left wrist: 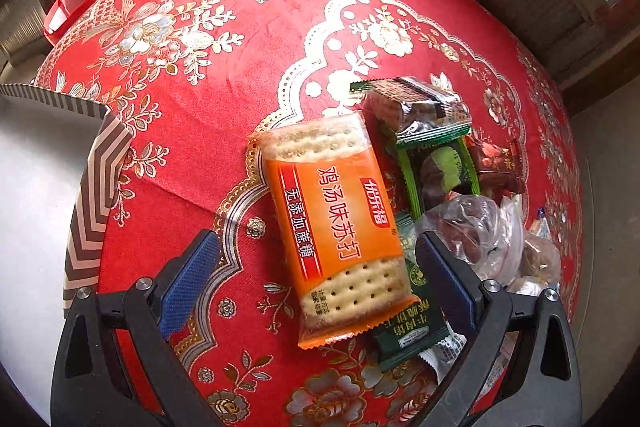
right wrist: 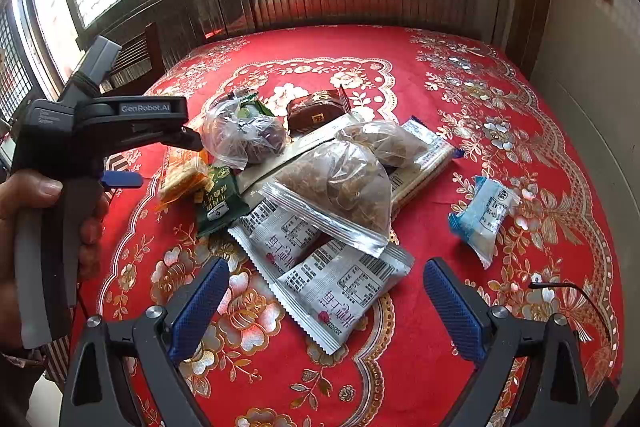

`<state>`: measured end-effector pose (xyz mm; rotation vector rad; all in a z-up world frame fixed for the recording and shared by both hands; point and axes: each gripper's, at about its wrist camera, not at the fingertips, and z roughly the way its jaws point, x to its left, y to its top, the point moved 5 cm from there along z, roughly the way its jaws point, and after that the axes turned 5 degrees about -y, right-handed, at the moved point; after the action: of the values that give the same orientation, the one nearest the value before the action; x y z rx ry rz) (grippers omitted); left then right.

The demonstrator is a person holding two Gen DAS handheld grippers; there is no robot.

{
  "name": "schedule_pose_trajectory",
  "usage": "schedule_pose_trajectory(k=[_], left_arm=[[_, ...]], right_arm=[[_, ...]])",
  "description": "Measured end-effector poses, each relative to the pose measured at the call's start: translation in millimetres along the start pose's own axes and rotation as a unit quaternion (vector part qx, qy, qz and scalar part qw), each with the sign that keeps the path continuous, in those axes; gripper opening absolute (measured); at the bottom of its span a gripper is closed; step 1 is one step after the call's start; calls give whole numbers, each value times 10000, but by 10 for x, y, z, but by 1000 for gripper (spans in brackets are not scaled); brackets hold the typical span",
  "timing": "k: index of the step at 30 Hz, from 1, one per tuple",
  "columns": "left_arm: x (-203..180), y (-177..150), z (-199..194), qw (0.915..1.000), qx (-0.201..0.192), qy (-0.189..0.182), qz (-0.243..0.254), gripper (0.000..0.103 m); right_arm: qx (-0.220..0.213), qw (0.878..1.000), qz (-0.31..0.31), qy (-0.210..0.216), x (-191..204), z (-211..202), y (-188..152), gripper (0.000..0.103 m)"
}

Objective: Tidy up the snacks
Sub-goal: 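Grasp the orange cracker pack with the left gripper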

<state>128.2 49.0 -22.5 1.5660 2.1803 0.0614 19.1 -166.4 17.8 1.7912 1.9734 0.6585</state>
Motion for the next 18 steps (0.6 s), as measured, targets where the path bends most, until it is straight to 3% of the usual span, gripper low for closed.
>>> schedule_pose_trajectory(k=[6,10,13,18], left_arm=[[41,43,68,10000,60,-11,11,94],[15,44,69,9985,124,235,469,74],[57,54,51,9976,214,224,619,62],[131,62,20,9967,306,146,735,60]], right_arm=[[-115,9995,-234,159,107,84,308,97],[-240,9978,-561,265,294,198,600,97],[-226,9946,-896,473,489,337,765,97],[-43,9899,-1233,699,741,654,911,93]])
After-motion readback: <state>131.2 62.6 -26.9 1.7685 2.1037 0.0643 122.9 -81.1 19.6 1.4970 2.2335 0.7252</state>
